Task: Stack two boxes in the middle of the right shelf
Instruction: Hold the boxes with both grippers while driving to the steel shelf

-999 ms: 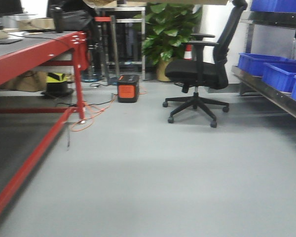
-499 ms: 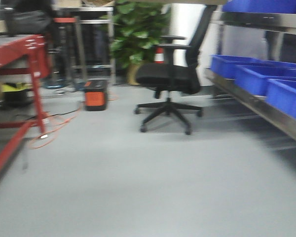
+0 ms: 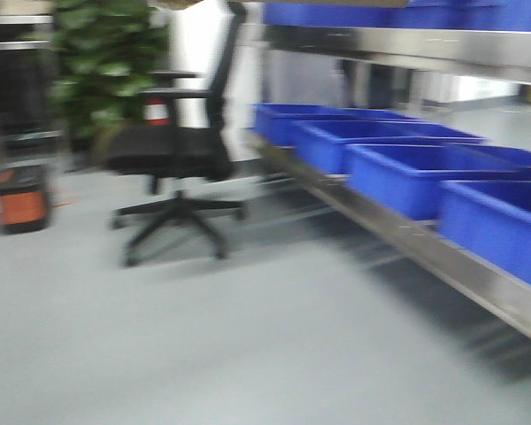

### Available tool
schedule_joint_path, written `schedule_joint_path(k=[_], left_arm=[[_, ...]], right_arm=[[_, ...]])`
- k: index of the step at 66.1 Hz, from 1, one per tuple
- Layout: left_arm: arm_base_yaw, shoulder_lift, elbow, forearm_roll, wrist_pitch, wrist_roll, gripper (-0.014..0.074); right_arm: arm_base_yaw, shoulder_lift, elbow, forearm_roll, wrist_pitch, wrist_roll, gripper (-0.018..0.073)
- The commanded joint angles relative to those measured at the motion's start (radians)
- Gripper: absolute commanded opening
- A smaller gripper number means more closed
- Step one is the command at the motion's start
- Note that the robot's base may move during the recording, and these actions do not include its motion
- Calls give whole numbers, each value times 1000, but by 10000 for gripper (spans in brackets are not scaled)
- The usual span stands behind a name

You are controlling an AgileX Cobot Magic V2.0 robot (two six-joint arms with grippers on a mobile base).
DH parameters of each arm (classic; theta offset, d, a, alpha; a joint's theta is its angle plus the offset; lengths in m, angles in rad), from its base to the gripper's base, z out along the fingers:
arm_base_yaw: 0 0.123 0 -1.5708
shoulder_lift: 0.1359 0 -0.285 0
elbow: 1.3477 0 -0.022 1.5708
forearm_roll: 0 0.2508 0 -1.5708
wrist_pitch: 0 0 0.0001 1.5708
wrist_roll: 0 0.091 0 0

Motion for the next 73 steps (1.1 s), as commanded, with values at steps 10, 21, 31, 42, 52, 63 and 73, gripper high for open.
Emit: schedule_joint_path(k=[10,21,31,42,52,63,73], left_arm=[[3,-17,-16,59,-10,3,-111],[3,-17,-16,59,-10,3,-111],[3,-17,-16,59,-10,3,-111],[3,-17,-16,59,-10,3,-111],[3,-17,-16,59,-10,3,-111],[3,-17,-16,59,-10,3,-111],[3,-17,-16,59,-10,3,-111]], right_arm=[[-10,-17,-15,-53,-18,2,-168],[-10,-17,-15,-53,-20,2,-168],[-10,-17,-15,-53,-20,2,-168],[-10,-17,-15,-53,-26,2,-168],[-10,-17,-15,-53,-26,2,-168],[-10,-17,-15,-53,-29,2,-168],[-10,-17,-15,-53,-39,2,-168]])
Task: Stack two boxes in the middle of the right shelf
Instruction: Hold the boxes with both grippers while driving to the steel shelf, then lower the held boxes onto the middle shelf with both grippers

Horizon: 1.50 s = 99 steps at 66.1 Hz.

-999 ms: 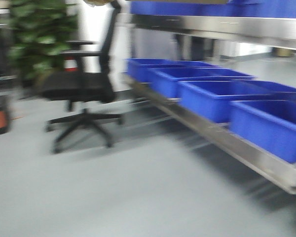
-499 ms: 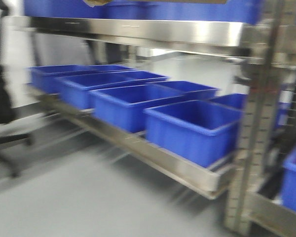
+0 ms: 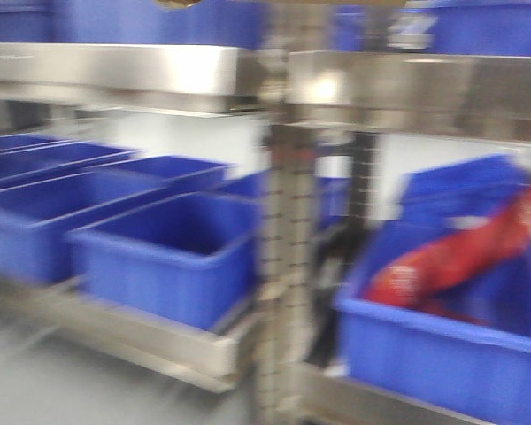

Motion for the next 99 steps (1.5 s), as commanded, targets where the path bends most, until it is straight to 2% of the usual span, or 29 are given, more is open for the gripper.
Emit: schedule_joint_path(k=[1,99], left_arm=[[3,-17,-16,59,-10,3,-111],[3,-17,-16,59,-10,3,-111]], right_arm=[[-10,-17,-15,-53,-33,2,-168],[-10,-17,-15,-53,-37,2,-168]])
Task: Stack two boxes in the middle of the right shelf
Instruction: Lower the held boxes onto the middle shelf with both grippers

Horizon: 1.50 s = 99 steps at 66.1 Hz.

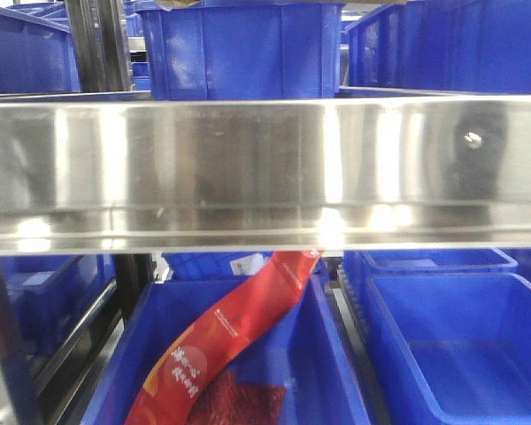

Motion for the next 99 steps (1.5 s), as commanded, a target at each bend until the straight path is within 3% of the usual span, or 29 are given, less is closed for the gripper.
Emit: schedule_joint_path(k=[1,53,60,68,83,88,99], left_arm=[[3,-17,-16,59,-8,3,-111],[3,-17,-16,59,-16,3,-111],[3,-17,-16,40,-18,3,-111],[27,-17,-16,-67,2,103,-111],[208,35,-31,-433,27,298,-111],[247,60,-35,-523,45,365,-111],[264,112,-35,-549,58,387,-111]], right_arm=[[-10,-17,-15,-51,-30,2,-168],[-10,-17,-15,-51,-30,2,-168],[-10,-17,-15,-6,-26,2,-168],[0,-14,-32,131,-21,2,-156],[41,104,-146,136,167,10,-141],[41,152,-167,139,204,19,-141],[39,214,-178,149,225,26,-142]])
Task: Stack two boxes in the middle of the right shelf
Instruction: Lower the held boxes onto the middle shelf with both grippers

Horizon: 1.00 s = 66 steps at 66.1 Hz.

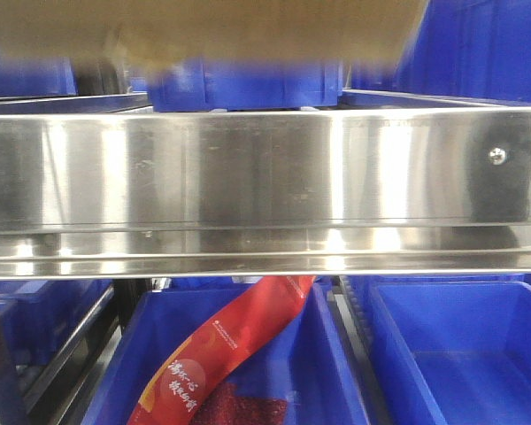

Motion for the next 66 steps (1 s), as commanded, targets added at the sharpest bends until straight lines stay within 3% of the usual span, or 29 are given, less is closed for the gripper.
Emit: schedule_joint_path(k=[1,18,24,32,35,44,54,66], left_arm=[[2,14,-15,-52,-37,18,-111],[2,56,-15,-52,-46,18,-109],[2,56,-15,-52,-46,18,-48],[2,56,-15,-52,-60,18,153],[2,56,-15,-52,-67,18,278],[2,56,-15,-52,-73,18,421],[2,52,-17,-48,-73,18,423],[2,14,-18,-48,-76,18,365]], right_arm=[[0,17,-20,-2,-26,13,-142],[0,76,-20,-30,-35,13,-142],[-3,78,-20,-32,-51,13,-123],[-7,78,-20,-32,-51,13,90],[-7,78,-20,-32,-51,13,215],[-7,78,-20,-43,-53,13,403],[-7,67,-20,-65,-51,13,501],[-7,15,-20,-65,-51,-3,466]])
